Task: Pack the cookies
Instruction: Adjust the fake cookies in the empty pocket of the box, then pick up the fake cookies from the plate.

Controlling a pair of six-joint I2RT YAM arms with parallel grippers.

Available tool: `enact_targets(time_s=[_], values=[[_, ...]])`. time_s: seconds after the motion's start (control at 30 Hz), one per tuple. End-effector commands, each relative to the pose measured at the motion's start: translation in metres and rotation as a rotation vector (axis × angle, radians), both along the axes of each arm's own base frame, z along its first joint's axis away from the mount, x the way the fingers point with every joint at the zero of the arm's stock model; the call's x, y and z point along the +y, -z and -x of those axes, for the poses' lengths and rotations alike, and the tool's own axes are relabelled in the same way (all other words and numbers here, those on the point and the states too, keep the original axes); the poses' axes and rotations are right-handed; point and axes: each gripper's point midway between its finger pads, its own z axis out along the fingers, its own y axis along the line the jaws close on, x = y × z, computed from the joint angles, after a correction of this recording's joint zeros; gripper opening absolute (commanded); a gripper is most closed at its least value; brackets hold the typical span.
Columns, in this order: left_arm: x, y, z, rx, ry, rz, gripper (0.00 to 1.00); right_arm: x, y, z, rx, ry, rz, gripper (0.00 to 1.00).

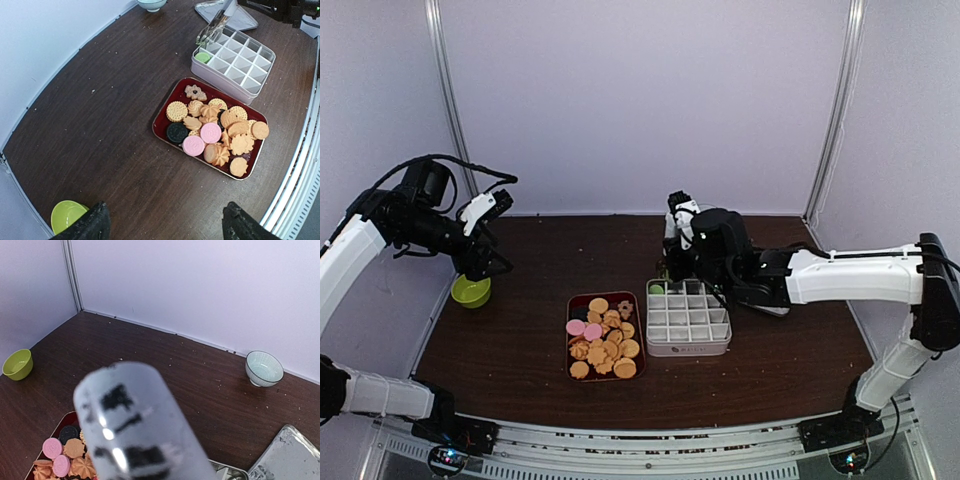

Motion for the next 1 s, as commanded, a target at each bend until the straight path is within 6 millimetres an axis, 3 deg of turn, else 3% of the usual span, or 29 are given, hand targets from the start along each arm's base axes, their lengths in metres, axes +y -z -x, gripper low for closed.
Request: enact_targets(time_s=[0.0,0.2,0.5,0.7,0.97], values=[[-0.002,-0.003,-0.005,-0.020,0.008,0.016,0.80,-0.020,-0.058,-0.001,-0.115,0.054,-0.030,0.19],[-0.002,-0.002,-0.007,-0.010,0.006,0.017,0.79,-0.021,-0.069,0.006,-0.112,0.029,-0.089,0.18],[-0.004,-0.002,-0.007,0.004,-0.005,0.031,0.80,0.014,-0.088,0.047,-0.066,-0.143,-0.258,0.19],[-0.003,-0.001,-0.006,0.011,-0.018,0.034,0.81,0.050,-0.073,0.083,-0.030,-0.234,-0.252,0.21],[-0.001,0.003,0.000,0.006,-0.009,0.026,0.82,0.087,-0.047,0.095,0.008,-0.274,-0.235,0.25]])
